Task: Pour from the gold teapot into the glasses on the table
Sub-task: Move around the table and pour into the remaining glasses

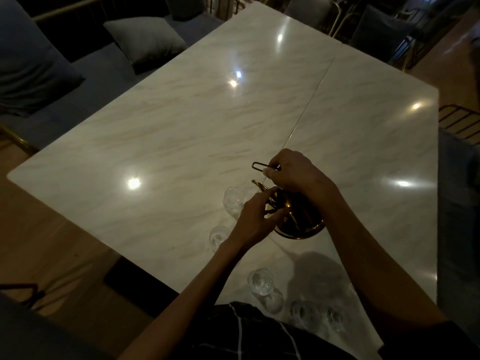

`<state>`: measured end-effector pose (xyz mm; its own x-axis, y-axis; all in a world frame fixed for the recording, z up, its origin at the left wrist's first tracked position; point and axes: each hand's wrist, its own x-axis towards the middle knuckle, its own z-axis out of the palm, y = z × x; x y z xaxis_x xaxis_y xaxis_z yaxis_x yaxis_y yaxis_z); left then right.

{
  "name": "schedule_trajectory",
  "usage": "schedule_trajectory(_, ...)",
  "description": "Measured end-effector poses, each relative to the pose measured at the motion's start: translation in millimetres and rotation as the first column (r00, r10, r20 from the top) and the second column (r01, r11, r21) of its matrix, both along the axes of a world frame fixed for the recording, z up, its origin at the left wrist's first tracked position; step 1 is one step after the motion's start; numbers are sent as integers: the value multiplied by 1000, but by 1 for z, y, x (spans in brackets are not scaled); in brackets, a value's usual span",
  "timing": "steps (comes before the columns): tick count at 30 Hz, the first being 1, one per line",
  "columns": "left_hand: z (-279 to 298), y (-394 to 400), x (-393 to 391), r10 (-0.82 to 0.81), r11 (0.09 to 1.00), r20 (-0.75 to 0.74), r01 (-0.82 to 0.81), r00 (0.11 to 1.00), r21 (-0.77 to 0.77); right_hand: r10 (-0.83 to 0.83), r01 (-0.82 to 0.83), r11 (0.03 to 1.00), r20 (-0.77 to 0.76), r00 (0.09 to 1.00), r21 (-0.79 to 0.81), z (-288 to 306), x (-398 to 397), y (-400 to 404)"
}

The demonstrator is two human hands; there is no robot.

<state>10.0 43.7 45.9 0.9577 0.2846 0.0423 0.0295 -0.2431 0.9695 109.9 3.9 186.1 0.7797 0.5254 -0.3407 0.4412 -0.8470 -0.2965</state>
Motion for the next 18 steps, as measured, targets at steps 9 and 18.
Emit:
schedule_trajectory(9, -2, 4, -1, -11, 999, -2, 11, 1000, 33, 0, 0, 1000, 6, 1000, 6, -2, -1, 2)
schedule_trajectory(18, -6, 12, -3, -30, 999, -46, 32, 998, 41, -22, 22, 1000, -8, 1000, 17, -12, 2, 5)
